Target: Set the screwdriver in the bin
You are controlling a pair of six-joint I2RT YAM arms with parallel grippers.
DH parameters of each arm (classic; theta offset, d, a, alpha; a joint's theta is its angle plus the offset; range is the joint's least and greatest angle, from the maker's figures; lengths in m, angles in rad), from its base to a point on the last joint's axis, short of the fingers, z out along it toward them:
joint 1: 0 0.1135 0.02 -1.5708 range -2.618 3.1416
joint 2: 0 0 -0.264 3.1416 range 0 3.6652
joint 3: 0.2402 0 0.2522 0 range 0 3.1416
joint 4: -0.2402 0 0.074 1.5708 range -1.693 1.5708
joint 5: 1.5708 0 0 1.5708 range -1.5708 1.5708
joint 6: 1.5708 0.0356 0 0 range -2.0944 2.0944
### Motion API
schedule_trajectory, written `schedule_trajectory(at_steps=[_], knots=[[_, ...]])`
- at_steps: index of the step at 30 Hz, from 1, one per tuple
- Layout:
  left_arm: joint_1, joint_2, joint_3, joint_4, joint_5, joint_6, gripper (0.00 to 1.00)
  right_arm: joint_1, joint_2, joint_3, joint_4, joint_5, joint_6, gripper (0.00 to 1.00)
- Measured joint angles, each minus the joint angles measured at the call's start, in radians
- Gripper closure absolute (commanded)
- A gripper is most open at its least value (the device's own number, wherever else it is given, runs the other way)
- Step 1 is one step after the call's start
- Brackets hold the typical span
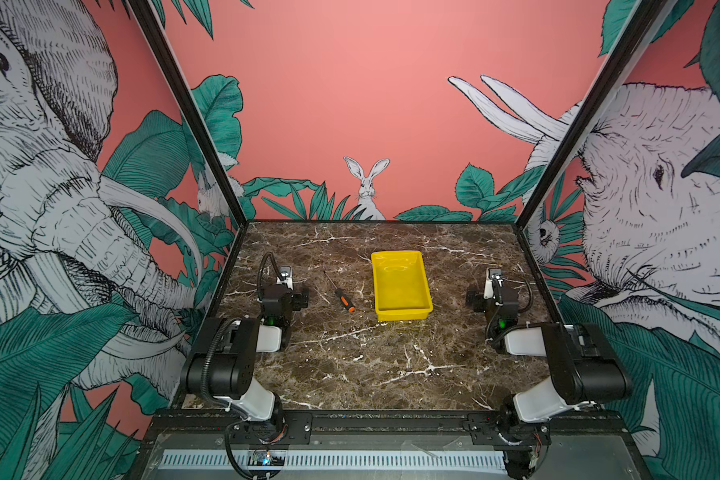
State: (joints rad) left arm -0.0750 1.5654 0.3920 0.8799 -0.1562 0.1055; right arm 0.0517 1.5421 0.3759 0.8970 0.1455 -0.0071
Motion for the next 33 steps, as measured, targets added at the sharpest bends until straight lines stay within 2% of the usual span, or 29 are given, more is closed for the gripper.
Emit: schedule_trajectory(at_steps=[6, 9, 11, 13, 16, 21, 24, 27, 30, 33], knots=[[-0.001, -0.010, 0.003, -0.022, -0.014, 0.000, 0.00, 0.000, 0.000, 0.000, 0.002, 0.000, 0.000, 0.01], [-0.006, -0.096, 0.030, -0.148, -0.040, -0.001, 0.00, 0.000, -0.027, -0.001, -0.025, 0.001, 0.000, 0.01], [-0.009, -0.201, 0.053, -0.227, -0.051, -0.020, 0.00, 0.000, -0.092, 0.000, -0.091, 0.000, 0.001, 0.01], [-0.010, -0.311, 0.079, -0.295, -0.054, -0.067, 0.00, 0.000, -0.173, 0.026, -0.200, 0.002, 0.018, 0.01], [-0.010, -0.454, 0.145, -0.436, -0.090, -0.219, 0.00, 0.000, -0.290, 0.101, -0.363, 0.023, 0.123, 0.01], [-0.041, -0.563, 0.222, -0.616, -0.103, -0.378, 0.00, 0.000, -0.482, 0.117, -0.464, 0.019, 0.278, 0.01], [-0.134, -0.592, 0.222, -0.703, -0.159, -0.478, 0.00, 0.000, -0.536, 0.166, -0.601, 0.003, 0.340, 0.01], [-0.277, -0.577, 0.235, -0.800, -0.246, -0.589, 0.00, 0.000, -0.557, 0.214, -0.698, -0.034, 0.376, 0.01], [-0.396, -0.472, 0.339, -0.952, -0.311, -0.680, 0.00, 0.000, -0.557, 0.259, -0.779, -0.088, 0.390, 0.01], [-0.454, -0.319, 0.447, -0.995, -0.319, -0.752, 0.00, 0.000, -0.555, 0.272, -0.819, -0.142, 0.409, 0.01]])
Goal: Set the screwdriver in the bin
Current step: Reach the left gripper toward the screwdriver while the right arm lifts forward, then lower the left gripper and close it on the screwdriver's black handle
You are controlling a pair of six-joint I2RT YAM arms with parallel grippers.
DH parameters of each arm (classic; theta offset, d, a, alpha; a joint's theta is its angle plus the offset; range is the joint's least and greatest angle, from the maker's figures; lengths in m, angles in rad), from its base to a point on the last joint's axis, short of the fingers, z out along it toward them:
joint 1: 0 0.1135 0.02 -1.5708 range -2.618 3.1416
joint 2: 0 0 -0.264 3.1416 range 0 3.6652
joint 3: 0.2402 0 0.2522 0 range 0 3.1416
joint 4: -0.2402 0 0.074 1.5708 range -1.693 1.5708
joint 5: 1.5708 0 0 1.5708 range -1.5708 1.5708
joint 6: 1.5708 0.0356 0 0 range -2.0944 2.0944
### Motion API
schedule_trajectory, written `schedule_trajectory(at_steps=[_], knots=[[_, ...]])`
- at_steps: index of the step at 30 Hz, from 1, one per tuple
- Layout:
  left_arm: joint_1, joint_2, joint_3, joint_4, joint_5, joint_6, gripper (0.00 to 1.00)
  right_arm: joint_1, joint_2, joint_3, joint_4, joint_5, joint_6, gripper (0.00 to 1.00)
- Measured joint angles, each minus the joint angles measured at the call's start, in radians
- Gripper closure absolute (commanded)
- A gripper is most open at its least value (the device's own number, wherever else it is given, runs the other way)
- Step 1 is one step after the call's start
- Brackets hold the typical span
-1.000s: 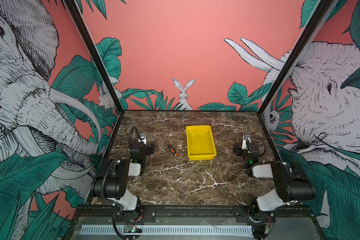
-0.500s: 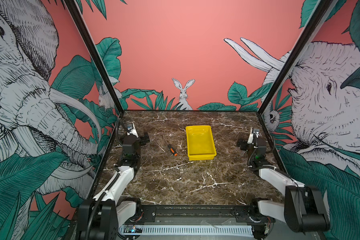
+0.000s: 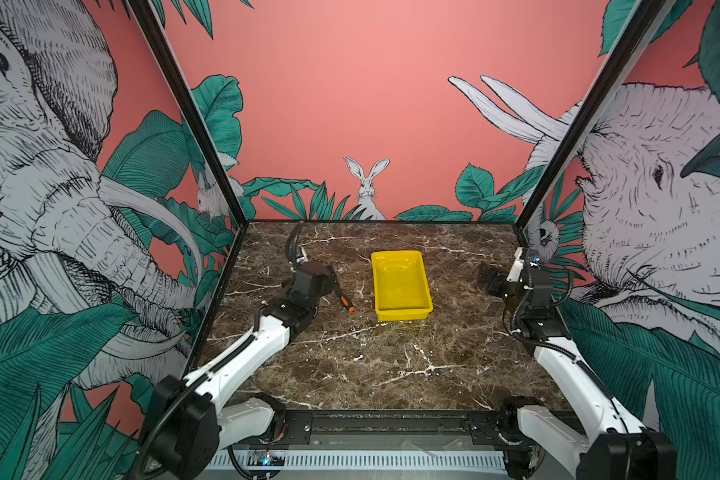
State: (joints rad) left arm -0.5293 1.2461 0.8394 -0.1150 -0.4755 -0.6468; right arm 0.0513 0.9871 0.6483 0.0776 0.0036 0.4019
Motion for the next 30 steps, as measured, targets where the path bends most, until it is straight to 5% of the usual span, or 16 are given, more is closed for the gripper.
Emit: schedule_trajectory(at_steps=[9, 12, 18, 30], knots=[[-0.019, 0.364, 0.121, -0.056, 0.084, -0.122, 0.05, 0.000, 0.055, -0.004, -0.058, -0.128, 0.040, 0.00], [-0.019, 0.393, 0.128, -0.057, 0.101, -0.148, 0.16, 0.000, 0.065, -0.004, -0.060, -0.158, 0.040, 0.01], [-0.019, 0.436, 0.129, -0.044, 0.132, -0.204, 0.20, 0.007, 0.124, -0.014, 0.024, -0.275, 0.048, 0.01], [-0.019, 0.485, 0.127, -0.042, 0.157, -0.334, 0.34, 0.079, 0.216, -0.022, 0.138, -0.321, 0.045, 0.00]])
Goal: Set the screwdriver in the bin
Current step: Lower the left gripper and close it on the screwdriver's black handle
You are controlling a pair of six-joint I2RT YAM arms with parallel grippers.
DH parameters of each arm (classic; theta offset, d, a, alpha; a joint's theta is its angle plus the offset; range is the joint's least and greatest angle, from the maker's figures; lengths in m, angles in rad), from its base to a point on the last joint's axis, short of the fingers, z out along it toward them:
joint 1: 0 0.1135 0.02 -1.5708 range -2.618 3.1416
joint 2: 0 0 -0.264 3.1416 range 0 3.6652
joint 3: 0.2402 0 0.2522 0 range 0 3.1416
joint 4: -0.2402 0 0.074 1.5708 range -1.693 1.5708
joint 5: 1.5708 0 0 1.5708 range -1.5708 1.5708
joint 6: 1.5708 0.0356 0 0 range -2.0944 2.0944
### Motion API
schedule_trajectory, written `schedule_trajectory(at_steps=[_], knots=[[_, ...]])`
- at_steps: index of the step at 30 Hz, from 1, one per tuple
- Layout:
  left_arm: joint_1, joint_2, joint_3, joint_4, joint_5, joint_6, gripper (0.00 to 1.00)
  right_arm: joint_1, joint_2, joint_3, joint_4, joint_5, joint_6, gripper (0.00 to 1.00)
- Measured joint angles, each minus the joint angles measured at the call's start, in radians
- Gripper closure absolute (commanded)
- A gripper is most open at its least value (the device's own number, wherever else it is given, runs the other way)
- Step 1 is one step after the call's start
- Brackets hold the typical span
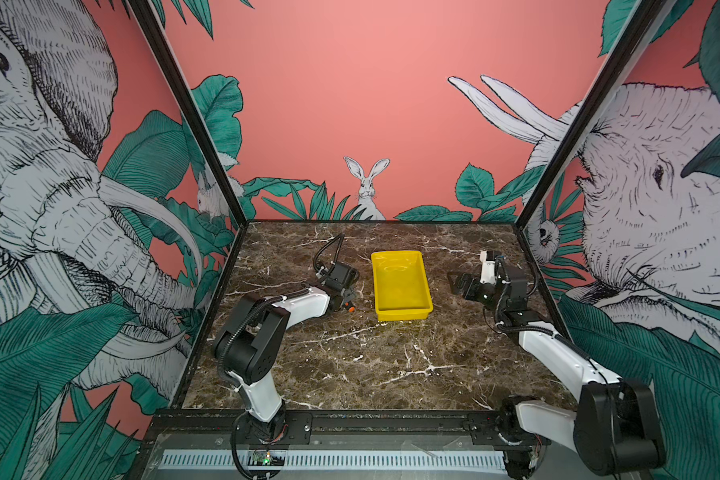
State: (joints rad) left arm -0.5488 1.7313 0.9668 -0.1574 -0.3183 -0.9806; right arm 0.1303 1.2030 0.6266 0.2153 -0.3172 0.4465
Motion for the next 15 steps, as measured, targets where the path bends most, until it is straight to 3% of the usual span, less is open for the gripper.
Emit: schedule_trajectory(at_steps=[13, 15], knots=[[0.000, 0.058, 0.021, 0.008, 0.019, -0.018, 0.46, 0.000, -0.021, -0.039, 0.011, -0.015, 0.003, 0.00], [0.000, 0.062, 0.027, 0.006, 0.019, -0.014, 0.54, 0.000, -0.032, -0.039, 0.010, -0.012, 0.003, 0.00]])
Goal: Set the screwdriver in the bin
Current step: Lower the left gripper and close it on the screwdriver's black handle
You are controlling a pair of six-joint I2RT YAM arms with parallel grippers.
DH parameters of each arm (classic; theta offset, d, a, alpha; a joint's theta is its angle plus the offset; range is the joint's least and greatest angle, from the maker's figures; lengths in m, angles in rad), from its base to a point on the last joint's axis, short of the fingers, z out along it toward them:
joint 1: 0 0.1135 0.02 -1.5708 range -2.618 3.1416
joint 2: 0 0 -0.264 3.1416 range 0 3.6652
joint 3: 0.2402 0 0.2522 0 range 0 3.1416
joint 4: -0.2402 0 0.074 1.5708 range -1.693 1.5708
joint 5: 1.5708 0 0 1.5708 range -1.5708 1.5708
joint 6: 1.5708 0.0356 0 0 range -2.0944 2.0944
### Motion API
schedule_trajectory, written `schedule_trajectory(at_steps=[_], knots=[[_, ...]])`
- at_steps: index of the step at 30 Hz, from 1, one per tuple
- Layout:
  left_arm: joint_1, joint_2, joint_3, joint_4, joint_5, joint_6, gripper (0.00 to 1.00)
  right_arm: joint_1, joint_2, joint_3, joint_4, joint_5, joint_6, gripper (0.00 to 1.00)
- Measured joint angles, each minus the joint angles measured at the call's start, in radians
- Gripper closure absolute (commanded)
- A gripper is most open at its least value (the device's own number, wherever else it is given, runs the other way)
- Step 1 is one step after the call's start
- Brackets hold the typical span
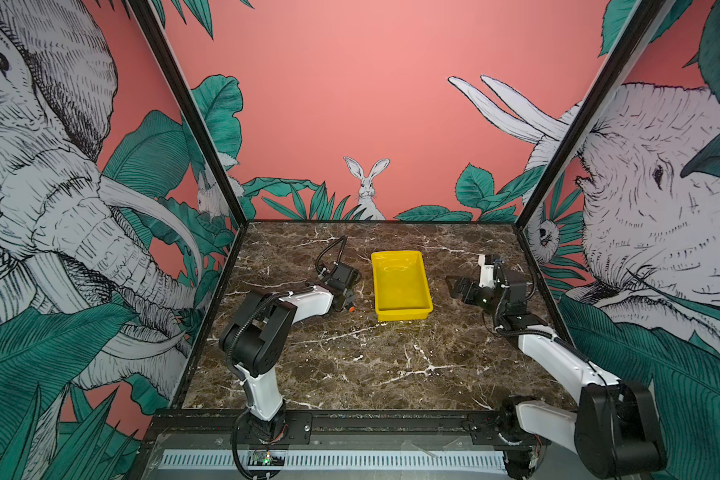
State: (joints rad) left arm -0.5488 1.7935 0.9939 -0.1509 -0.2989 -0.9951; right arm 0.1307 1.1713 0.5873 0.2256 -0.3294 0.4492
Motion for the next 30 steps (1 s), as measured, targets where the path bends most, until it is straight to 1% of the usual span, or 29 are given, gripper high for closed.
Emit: schedule_trajectory(at_steps=[3, 7, 9, 11, 12, 15, 17, 22, 26, 28, 30], knots=[[0.000, 0.002, 0.002, 0.002, 0.000, -0.002, 0.61, 0.000, -0.008, -0.003, 0.002, 0.000, 0.000, 0.00], [0.000, 0.002, 0.005, 0.002, 0.000, 0.005, 0.67, 0.000, -0.007, -0.005, 0.002, 0.001, 0.000, 0.00], [0.000, 0.002, 0.005, 0.002, -0.002, 0.007, 0.68, 0.000, -0.003, -0.005, 0.002, 0.000, 0.000, 0.00], [0.000, 0.002, 0.005, 0.002, -0.002, 0.008, 0.67, 0.000, 0.006, -0.005, 0.003, 0.000, 0.000, 0.00], [0.001, 0.002, 0.005, 0.002, -0.002, 0.009, 0.65, 0.000, 0.012, -0.005, 0.004, 0.000, 0.000, 0.00], [0.003, 0.002, 0.005, 0.005, 0.000, 0.017, 0.54, 0.000, 0.029, -0.005, 0.010, -0.003, 0.001, 0.00], [0.010, 0.006, 0.005, 0.012, 0.007, 0.023, 0.53, 0.000, 0.037, -0.005, 0.014, -0.004, 0.001, 0.00], [0.021, 0.020, 0.005, 0.032, 0.022, 0.035, 0.58, 0.000, 0.052, -0.005, 0.026, -0.004, 0.007, 0.00], [0.024, 0.034, 0.021, 0.029, 0.023, 0.047, 0.68, 0.000, 0.055, -0.005, 0.029, -0.004, 0.009, 0.00], [0.024, 0.040, 0.026, 0.029, 0.018, 0.050, 0.75, 0.000, 0.059, -0.005, 0.032, -0.004, 0.010, 0.00], [0.024, 0.040, 0.026, 0.030, 0.018, 0.050, 0.77, 0.000, 0.062, -0.005, 0.032, -0.004, 0.010, 0.00]])
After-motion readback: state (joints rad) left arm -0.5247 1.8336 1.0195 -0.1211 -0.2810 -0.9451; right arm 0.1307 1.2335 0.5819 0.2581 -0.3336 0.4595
